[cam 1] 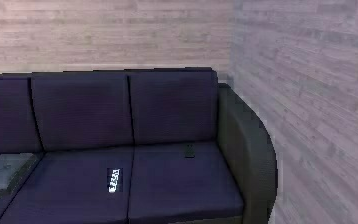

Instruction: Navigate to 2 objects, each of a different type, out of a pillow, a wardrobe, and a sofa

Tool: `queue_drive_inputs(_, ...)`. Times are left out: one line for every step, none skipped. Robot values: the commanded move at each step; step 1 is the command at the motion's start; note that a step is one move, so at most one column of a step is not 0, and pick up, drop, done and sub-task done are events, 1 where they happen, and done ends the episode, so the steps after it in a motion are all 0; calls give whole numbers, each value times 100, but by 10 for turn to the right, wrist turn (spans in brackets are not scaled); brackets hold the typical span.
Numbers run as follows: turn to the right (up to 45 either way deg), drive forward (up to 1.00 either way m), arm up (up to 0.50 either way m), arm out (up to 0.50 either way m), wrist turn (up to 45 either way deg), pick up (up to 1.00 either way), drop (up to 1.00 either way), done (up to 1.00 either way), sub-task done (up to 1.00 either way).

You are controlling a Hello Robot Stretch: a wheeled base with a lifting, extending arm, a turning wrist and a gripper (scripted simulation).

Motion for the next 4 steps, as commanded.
queue_drive_inputs(60,0,0,0,0,0,0,0,0)
queue_drive_inputs(0,15,0,0,0,0,0,0,0)
queue_drive_inputs(-360,0,0,0,0,0,0,0,0)
queue_drive_inputs(0,0,0,0,0,0,0,0,100)
